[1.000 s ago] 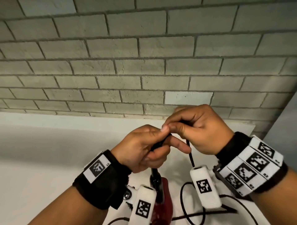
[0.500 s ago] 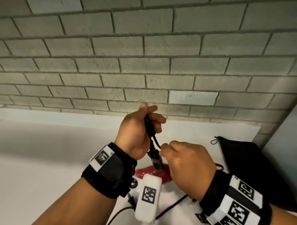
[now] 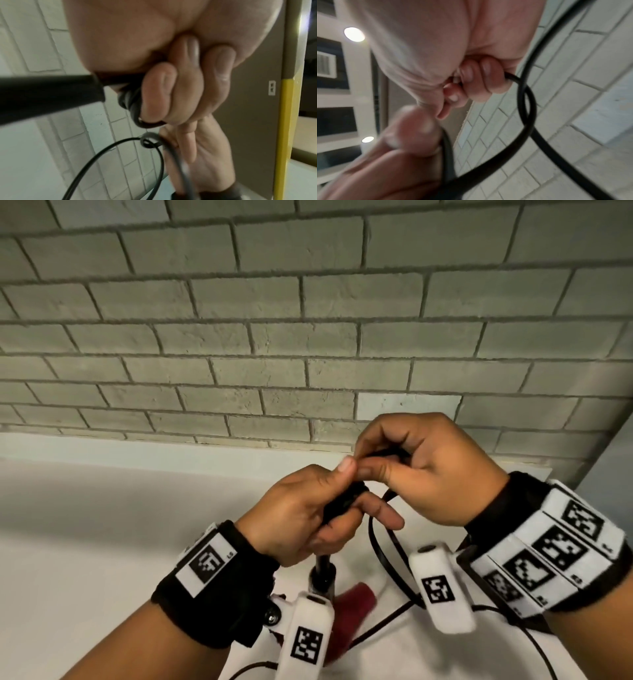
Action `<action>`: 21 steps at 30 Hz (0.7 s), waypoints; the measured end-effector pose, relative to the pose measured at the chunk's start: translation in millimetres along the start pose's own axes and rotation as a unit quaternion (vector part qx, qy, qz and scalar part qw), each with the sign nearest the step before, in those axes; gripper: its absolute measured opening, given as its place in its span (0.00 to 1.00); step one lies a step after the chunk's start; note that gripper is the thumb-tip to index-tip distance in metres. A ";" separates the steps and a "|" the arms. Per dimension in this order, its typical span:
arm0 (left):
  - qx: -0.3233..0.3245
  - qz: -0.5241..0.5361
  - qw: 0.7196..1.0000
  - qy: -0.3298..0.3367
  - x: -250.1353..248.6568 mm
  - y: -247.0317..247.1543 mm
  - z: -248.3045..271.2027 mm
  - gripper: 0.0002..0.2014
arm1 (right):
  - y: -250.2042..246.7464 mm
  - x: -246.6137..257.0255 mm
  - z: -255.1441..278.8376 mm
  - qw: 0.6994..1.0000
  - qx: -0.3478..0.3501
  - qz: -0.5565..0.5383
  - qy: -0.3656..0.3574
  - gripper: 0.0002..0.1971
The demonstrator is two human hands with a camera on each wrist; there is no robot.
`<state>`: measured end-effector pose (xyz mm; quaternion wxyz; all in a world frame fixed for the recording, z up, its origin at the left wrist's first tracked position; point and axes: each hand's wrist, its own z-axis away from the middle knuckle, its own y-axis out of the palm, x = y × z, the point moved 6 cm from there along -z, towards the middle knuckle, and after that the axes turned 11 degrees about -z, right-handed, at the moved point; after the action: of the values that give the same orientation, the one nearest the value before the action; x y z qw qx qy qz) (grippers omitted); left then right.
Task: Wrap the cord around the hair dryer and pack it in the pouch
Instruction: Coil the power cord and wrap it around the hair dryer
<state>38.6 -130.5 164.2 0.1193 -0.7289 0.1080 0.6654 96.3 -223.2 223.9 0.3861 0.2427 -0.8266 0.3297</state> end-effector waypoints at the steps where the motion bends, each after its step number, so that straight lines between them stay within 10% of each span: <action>1: -0.004 0.015 1.000 0.007 -2.2 -2.4 2.2 0.36 | -2.1 -6.2 -0.1 1.000 -0.016 -0.016 -0.001 0.01; 10: -0.032 0.072 0.995 0.063 -9.8 -10.1 6.9 0.28 | 19.4 -44.3 18.3 0.993 -0.075 0.089 -0.006 0.16; 15: -0.162 0.107 0.976 0.096 -19.4 -31.4 1.0 0.26 | 53.2 -58.2 35.3 0.991 -0.006 0.120 0.065 0.08; 21: -0.304 0.023 0.946 0.107 -9.4 -55.9 1.4 0.23 | 76.2 -69.3 53.5 0.930 0.114 -0.222 0.269 0.13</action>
<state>54.1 -77.1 175.2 -0.1353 -0.7951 -0.0705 0.5870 61.2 -201.5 115.4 0.6272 0.3646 -0.5736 0.3803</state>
